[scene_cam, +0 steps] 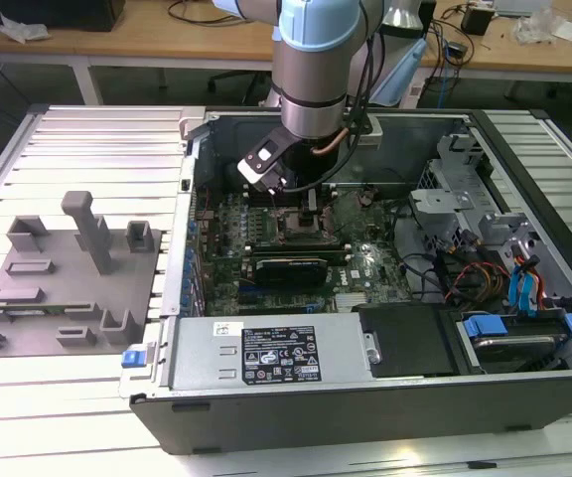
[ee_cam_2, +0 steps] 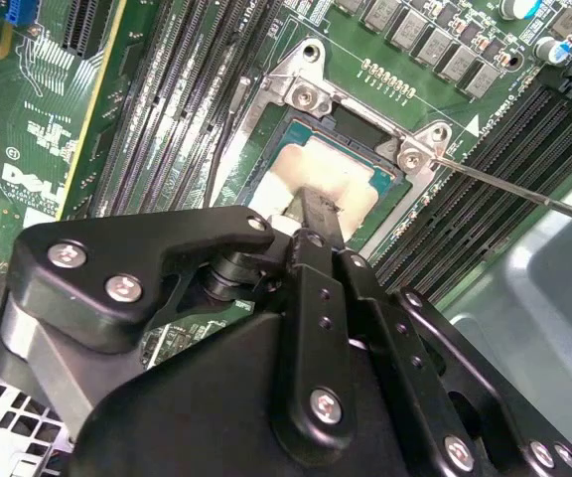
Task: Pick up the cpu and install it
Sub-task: 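Place the cpu into insertion slot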
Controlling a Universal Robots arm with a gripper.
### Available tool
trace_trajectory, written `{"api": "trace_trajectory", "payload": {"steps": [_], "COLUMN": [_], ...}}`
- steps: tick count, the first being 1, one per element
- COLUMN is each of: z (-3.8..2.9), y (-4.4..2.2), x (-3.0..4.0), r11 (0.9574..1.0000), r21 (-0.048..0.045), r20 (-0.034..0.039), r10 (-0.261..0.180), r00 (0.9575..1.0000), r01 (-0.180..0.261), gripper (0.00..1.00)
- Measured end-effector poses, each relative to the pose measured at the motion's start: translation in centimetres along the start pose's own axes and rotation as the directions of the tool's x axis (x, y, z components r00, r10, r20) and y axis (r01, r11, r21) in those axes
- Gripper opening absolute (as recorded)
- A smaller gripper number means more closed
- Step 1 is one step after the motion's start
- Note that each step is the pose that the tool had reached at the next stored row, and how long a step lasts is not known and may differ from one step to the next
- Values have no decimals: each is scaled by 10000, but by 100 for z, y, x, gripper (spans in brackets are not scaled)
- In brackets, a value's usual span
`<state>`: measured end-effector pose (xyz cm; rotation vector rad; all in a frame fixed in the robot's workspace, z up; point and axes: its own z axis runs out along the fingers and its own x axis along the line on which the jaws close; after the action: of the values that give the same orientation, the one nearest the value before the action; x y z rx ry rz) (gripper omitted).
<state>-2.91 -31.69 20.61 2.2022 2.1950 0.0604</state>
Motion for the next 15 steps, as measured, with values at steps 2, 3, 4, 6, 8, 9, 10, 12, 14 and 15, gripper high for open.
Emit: {"api": "trace_trajectory", "payload": {"steps": [2,3,4,6,8,9,10,12,14,15], "z": [7,8,8,9,11,11,11,6,-24,-40], "y": [0,0,0,-1,-1,-1,-1,0,1,2], "x": [1,0,0,0,0,0,0,1,0,1], "r11": [10000,10000,10000,10000,10000,10000,10000,10000,10000,10000], "r21": [-3,-2,-1,-2,-2,-2,-2,-5,-2,-2], "r20": [-5,-2,0,0,-1,-1,-1,-6,-1,-2], "r10": [1,0,0,1,0,0,0,0,1,1], "r00": [10000,10000,10000,10000,10000,10000,10000,10000,10000,10000], "r01": [-1,0,0,-1,0,0,0,0,-1,-1], "gripper": [11,11,11,11,11,11,11,11,11,11]}}
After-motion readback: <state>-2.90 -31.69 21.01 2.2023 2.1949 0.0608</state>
